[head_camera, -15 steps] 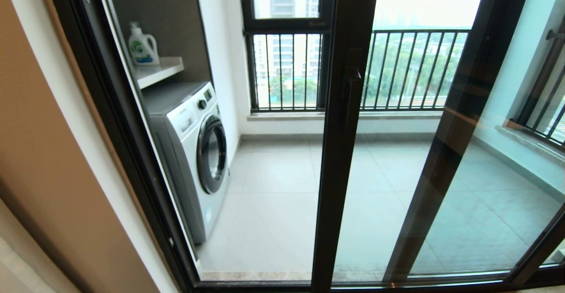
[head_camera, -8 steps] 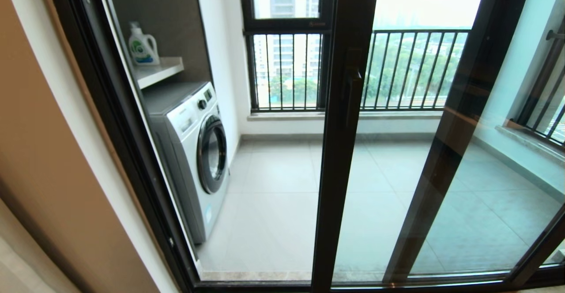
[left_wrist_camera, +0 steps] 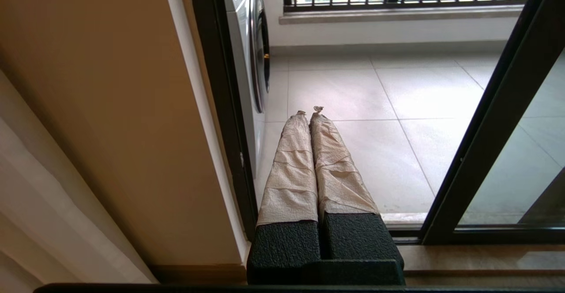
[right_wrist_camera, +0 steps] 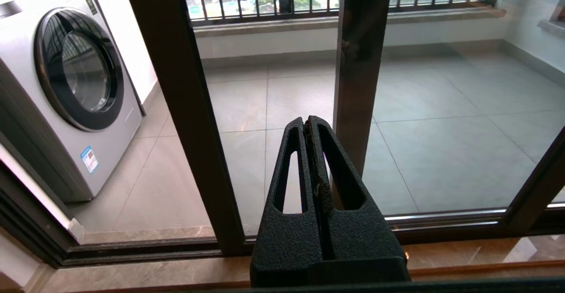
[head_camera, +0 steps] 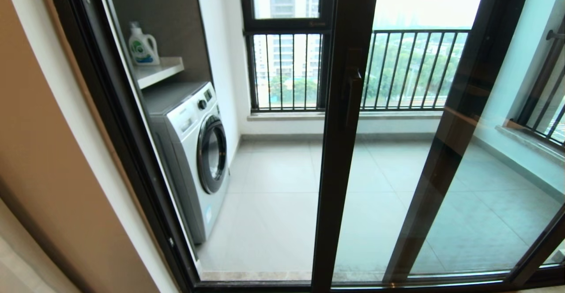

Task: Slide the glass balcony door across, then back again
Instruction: Open the slid door

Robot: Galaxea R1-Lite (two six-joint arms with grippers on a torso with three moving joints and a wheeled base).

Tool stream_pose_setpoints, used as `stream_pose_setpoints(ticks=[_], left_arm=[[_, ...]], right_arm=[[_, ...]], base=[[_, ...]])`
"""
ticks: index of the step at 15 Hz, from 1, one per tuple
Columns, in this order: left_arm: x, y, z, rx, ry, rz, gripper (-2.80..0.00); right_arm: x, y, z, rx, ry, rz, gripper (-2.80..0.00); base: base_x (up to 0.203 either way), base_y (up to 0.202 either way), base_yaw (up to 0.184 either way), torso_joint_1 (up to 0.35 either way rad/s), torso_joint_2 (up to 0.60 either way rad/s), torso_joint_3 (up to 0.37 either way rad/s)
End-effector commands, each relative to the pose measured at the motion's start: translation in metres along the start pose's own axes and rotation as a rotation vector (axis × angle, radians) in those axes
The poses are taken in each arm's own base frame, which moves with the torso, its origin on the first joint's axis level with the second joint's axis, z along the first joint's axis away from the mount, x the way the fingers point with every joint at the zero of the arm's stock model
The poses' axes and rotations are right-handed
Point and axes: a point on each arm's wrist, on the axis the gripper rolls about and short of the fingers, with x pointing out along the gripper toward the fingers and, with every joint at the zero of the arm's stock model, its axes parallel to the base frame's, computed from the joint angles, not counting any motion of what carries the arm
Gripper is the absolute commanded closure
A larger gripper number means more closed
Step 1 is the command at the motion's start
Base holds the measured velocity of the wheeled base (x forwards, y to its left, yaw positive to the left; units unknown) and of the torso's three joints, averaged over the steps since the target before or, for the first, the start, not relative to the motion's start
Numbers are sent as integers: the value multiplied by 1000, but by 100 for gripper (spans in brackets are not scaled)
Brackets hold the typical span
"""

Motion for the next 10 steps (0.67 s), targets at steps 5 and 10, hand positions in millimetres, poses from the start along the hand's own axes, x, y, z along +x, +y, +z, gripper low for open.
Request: stream_pose_setpoints(ticks=[5,10], left_arm=[[0,0,0,0,2,0,0],[0,0,0,0,3,0,0]], right_arm=[[17,3,79,76,14,118,0],[149,23,151,91,112,315,0]], base=[[0,0,0,0,0,0],[0,0,0,0,0,0]])
